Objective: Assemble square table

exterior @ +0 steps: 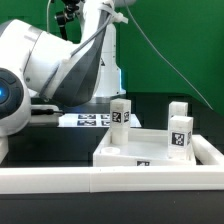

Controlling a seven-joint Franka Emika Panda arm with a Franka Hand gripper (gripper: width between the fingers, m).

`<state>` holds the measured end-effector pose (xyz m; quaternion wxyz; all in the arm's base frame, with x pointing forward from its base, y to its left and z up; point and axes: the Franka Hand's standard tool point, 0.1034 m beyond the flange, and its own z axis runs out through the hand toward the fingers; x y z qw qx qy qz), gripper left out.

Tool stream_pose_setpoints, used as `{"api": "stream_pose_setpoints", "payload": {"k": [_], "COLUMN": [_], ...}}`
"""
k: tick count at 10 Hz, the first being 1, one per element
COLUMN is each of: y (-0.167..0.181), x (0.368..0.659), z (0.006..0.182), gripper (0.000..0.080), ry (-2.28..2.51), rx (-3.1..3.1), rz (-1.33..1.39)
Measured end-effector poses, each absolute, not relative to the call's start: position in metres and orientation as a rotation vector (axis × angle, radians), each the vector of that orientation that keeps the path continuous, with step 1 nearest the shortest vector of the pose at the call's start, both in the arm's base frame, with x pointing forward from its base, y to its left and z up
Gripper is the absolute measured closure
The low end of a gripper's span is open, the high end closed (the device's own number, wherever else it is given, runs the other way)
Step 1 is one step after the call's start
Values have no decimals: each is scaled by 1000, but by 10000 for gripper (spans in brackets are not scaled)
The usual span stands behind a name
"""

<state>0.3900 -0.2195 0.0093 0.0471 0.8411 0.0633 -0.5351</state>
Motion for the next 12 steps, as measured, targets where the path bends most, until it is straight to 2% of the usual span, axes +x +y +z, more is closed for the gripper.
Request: {"api": "stream_pose_setpoints", "payload": {"k": [1,2,3,7,12], "y": [-219,-218,-218,-213,-156], "x": [390,390,390,395,447], "z": [9,9,9,13,68], "gripper": [271,428,511,511,509], "ry": [192,195,195,208,218], "rx": [2564,2563,2563,2565,2550], "rz": [-1632,-1632,-1632,-1617,-1485]}}
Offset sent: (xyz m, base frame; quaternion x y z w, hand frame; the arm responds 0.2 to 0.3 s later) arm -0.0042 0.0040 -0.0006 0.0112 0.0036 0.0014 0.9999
